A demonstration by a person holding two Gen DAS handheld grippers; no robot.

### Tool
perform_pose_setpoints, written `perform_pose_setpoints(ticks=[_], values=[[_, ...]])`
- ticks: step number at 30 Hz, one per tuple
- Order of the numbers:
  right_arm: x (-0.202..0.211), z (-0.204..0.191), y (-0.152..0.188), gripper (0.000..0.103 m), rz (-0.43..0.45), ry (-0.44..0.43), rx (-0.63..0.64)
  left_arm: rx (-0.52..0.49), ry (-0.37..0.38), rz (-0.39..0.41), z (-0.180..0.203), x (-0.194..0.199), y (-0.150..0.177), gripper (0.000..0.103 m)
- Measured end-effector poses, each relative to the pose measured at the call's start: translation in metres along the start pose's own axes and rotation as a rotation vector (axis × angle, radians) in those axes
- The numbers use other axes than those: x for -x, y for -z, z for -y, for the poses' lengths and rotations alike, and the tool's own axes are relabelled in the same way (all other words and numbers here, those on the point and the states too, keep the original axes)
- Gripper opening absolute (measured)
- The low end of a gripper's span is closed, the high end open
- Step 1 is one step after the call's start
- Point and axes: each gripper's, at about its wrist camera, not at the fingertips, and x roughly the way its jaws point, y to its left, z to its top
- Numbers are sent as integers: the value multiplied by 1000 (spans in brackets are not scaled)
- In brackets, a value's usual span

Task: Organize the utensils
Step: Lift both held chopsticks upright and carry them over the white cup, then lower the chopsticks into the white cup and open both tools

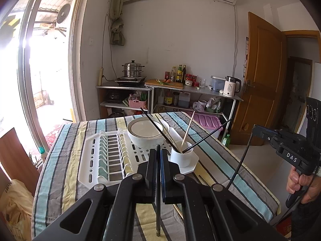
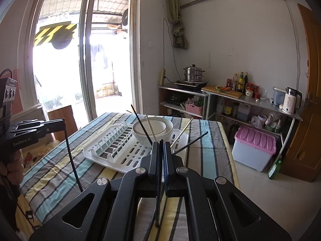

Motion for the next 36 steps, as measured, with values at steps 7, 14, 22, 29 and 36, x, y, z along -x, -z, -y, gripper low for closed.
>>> perform_pose_setpoints(ticks=[7,14,22,29,36], values=[[4,0,-5,3,15,1,4,3,4,9,0,-1,-7,3],[4,0,-10,3,25,5,9,0,19,13,2,-6,-16,3],[5,3,-21,3,40,3,4,5,54,4,6,-16,-34,3],[-1,5,-41,3,56,-3,9,-1,82,-8,15,-39,-66,3],[-12,0,-64,3,75,-11,30,6,97,-4,19,-61,-98,3]])
